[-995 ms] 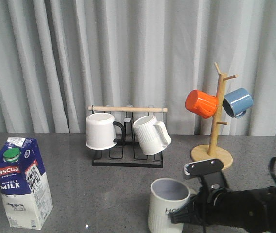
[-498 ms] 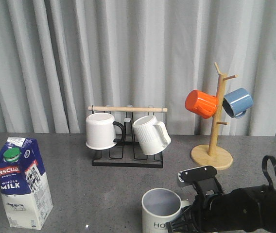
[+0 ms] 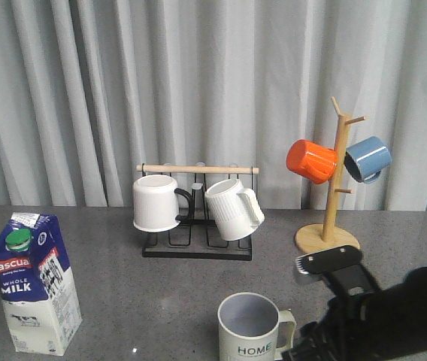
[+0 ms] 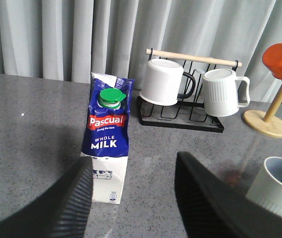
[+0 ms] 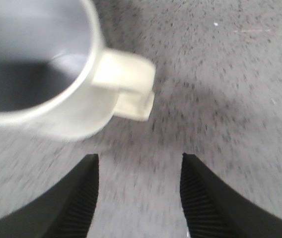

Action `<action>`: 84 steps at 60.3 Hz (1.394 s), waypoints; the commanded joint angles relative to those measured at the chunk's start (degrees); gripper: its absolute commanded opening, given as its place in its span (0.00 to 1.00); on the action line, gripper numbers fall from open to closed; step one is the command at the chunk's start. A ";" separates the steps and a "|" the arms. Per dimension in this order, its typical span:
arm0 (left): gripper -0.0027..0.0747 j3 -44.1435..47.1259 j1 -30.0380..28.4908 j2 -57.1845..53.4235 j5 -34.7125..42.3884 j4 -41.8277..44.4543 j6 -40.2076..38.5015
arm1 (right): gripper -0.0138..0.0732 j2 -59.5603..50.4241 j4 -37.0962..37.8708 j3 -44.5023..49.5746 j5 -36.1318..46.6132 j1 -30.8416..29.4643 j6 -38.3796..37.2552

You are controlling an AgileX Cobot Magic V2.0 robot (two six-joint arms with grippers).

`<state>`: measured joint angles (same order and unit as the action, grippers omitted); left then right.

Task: Place milk next to cup
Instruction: 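Release the mug and withdraw the right gripper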

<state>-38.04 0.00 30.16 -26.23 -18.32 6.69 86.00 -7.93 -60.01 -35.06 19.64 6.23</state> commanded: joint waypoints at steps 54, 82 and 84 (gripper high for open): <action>0.69 -17.63 0.00 13.58 -15.07 -0.59 1.32 | 0.15 -51.38 0.40 33.67 2.91 -0.14 8.44; 0.69 -56.00 -0.02 41.45 -35.68 8.06 1.12 | 0.15 -51.38 -0.03 33.67 2.17 -0.14 5.83; 0.69 -58.33 -0.02 43.46 -36.85 8.19 0.86 | 0.15 -51.38 -0.03 33.67 2.08 -0.14 5.83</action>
<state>-89.08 0.00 69.94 -62.35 -9.81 8.02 34.52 -7.70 -24.77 -35.75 19.64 12.23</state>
